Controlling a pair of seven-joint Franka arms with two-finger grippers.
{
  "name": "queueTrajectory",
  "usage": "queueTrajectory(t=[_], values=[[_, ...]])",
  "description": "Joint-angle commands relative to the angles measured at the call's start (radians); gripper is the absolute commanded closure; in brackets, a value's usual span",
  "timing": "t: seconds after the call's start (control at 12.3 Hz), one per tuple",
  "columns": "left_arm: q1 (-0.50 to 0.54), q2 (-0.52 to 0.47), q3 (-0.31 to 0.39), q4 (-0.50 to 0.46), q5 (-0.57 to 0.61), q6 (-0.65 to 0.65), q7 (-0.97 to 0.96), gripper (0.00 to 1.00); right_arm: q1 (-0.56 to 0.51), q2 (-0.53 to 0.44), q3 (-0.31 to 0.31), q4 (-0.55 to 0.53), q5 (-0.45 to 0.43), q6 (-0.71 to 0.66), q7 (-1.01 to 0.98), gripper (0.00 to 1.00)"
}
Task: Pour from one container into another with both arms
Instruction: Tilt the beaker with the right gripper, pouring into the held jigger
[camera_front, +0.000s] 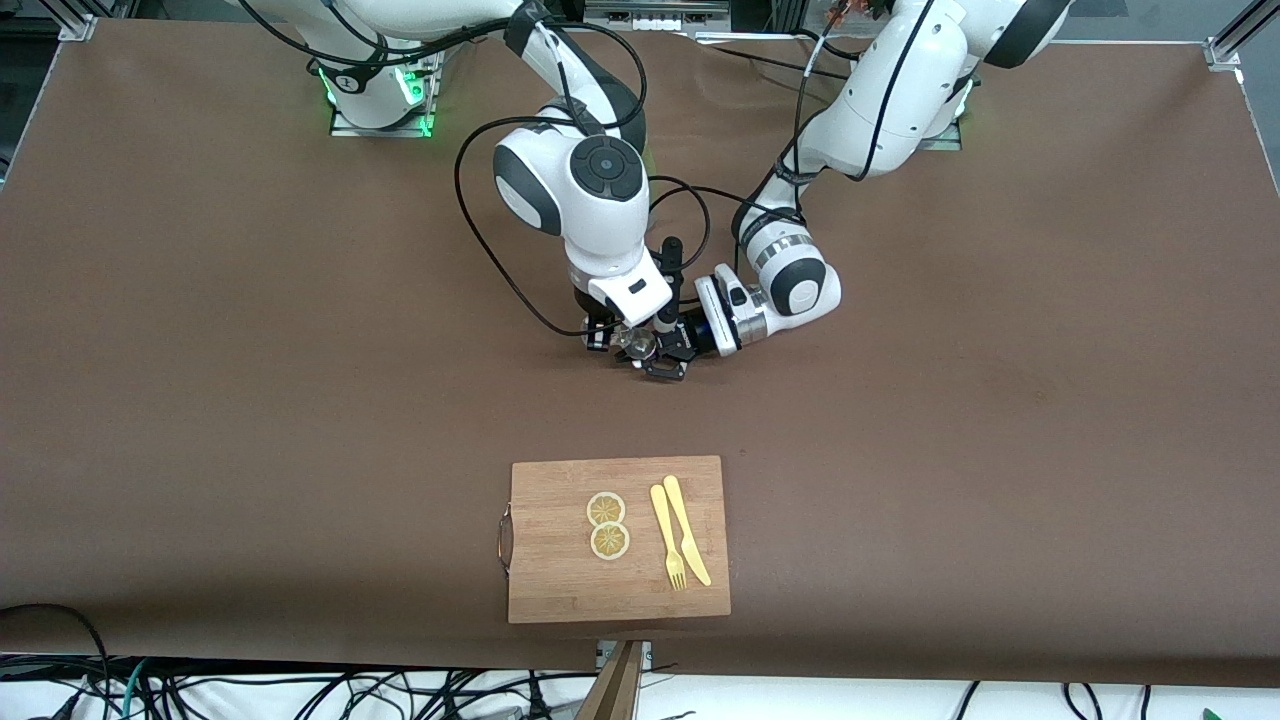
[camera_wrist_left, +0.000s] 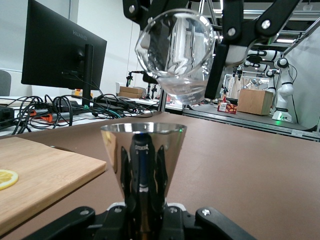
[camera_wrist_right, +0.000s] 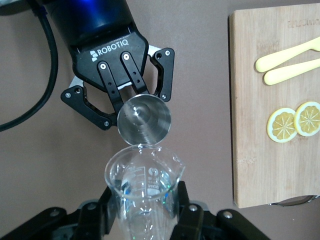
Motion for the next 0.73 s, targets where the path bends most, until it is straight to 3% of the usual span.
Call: queueTrajectory(t=[0.0,0.65], values=[[-0.015,0.011,0.002,0.021,-0.057,0.019,0.125,1.0,0.006,-0.001,0.007,0.0,-0.041,-0.004,0.022,0.73],[-0.021,0.011,0.002,0.026,-0.067,0.029,0.125,1.0,0.015,0.008,0.007,0.002,-0.083,0.001,0.022,0.73]])
